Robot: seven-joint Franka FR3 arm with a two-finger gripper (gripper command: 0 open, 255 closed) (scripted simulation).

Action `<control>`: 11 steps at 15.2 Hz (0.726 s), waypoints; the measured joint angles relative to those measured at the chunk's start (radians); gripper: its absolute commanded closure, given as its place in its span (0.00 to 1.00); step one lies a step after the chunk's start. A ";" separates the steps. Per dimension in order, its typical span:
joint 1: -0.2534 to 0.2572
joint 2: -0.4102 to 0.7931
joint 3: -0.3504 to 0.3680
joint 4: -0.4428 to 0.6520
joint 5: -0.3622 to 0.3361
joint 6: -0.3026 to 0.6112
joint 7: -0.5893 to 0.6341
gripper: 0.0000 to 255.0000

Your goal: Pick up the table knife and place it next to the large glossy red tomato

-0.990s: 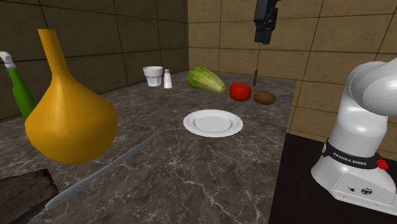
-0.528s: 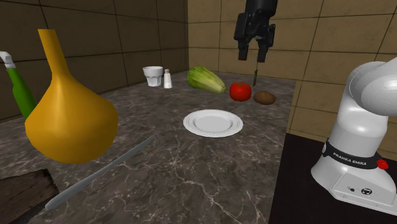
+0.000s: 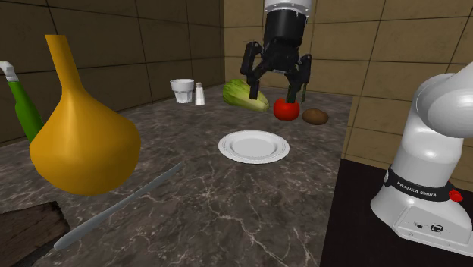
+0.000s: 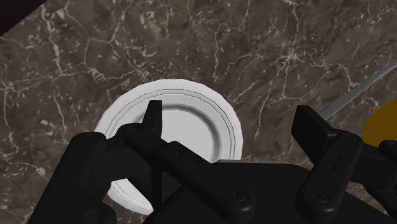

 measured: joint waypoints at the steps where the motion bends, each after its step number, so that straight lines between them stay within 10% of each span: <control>1: -0.008 0.024 0.028 0.002 0.020 0.033 0.045 0.00; 11: -0.152 0.379 0.332 0.150 0.063 0.372 0.534 0.00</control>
